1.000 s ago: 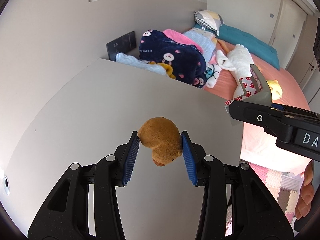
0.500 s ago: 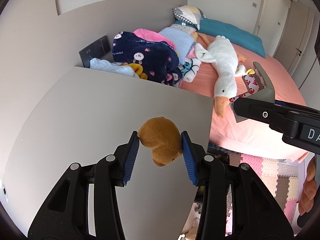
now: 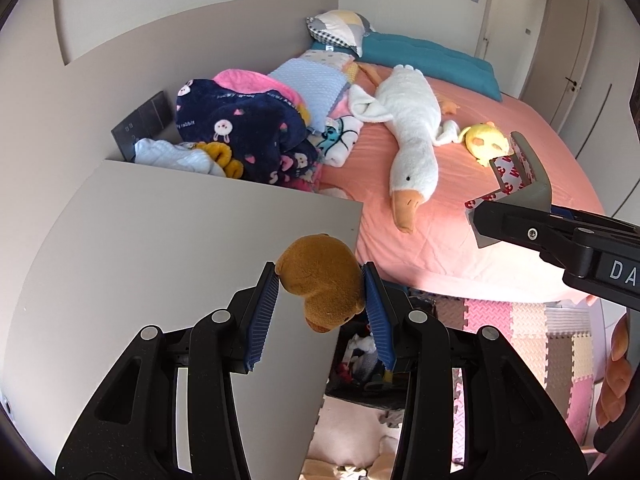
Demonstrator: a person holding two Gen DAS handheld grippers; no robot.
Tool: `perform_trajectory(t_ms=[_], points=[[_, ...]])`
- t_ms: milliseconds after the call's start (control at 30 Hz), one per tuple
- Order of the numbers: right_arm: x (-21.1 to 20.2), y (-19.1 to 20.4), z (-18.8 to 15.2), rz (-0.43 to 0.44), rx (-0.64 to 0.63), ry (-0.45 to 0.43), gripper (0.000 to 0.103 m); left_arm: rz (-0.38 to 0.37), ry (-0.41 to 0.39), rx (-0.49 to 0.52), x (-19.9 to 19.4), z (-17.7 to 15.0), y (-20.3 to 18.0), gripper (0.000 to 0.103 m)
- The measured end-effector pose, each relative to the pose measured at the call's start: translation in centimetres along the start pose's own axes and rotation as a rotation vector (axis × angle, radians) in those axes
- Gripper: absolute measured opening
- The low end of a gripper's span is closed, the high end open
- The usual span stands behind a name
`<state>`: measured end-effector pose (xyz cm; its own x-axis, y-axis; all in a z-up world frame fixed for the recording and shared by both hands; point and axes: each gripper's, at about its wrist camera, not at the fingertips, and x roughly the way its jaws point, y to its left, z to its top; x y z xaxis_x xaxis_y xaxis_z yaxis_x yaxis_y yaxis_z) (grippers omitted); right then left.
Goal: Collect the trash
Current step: 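Lower both items over the black bin and open both grippers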
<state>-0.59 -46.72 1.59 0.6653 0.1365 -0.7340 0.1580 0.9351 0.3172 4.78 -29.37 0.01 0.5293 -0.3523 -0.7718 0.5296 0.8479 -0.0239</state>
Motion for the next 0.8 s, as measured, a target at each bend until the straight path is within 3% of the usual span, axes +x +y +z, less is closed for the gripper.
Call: perform_trajectory(t_ms=[800], points=[[-4.6, -9.0, -1.8, -0.142, 0.139, -0.068, 0.051, -0.132, 0.013, 0.167, 1.6, 1.3, -10.0, 0.043]])
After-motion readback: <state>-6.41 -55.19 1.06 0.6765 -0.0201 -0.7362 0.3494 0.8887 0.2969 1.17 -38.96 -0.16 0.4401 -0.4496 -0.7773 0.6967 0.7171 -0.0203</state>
